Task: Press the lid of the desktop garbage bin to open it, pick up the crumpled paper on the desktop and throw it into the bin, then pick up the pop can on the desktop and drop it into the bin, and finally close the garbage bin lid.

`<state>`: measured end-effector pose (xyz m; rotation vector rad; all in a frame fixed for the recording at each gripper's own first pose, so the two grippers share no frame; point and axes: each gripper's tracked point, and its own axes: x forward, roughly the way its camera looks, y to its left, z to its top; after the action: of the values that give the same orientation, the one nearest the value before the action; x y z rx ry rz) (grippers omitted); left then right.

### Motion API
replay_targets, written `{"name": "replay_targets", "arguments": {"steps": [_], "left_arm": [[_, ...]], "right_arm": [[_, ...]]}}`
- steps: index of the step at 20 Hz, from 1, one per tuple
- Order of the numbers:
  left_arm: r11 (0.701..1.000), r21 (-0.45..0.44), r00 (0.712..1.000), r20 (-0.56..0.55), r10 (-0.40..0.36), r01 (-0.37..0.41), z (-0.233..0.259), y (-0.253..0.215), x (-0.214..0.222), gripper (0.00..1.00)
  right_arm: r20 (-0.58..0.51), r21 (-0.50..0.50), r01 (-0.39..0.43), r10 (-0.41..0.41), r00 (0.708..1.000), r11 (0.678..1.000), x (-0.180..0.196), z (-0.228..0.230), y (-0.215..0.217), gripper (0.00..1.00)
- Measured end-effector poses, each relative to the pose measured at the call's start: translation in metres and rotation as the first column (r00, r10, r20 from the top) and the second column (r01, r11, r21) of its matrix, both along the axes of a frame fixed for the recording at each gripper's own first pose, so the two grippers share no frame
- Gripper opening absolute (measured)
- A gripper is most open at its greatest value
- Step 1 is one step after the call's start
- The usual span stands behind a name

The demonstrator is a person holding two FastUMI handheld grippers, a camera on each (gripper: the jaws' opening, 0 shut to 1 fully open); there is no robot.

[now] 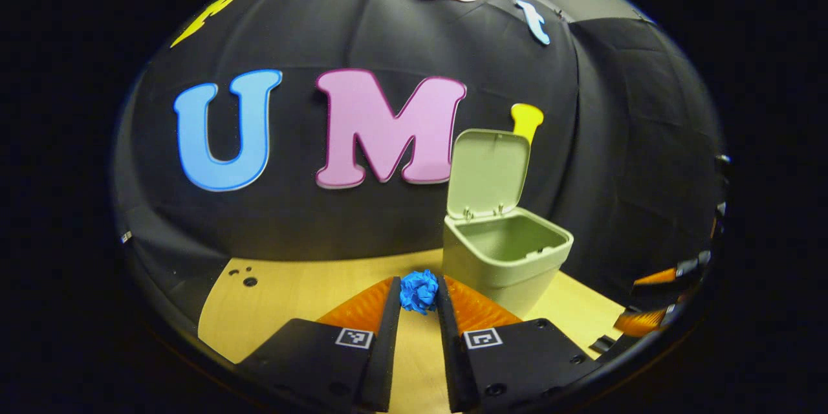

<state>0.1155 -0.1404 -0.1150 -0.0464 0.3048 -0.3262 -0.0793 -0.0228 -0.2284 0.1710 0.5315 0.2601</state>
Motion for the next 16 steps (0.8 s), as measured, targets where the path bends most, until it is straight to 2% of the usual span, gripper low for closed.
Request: {"name": "replay_targets", "arguments": {"steps": [3,7,11,16], "left_arm": [[0.997,-0.029,0.994,0.085,-0.070,0.072,0.028,-0.030,0.030,0.37],[0.986,-0.044,0.977,0.153,-0.150,0.158,0.043,-0.077,0.065,0.36],[0.965,-0.075,0.964,0.106,-0.243,0.251,0.018,-0.129,0.089,0.36],[0.958,-0.067,0.960,0.027,-0.279,0.280,-0.016,-0.150,0.105,0.37]], "right_arm": [[-0.020,-0.023,-0.002,0.001,1.000,1.000,-0.006,-0.014,-0.001,0.89],[-0.037,-0.042,0.056,-0.057,0.998,0.998,-0.012,-0.017,-0.013,0.89],[-0.062,-0.056,0.119,-0.122,0.991,0.991,-0.018,-0.023,-0.027,0.91],[-0.067,-0.080,0.175,-0.180,0.981,0.981,-0.020,-0.022,-0.040,0.91]]}}
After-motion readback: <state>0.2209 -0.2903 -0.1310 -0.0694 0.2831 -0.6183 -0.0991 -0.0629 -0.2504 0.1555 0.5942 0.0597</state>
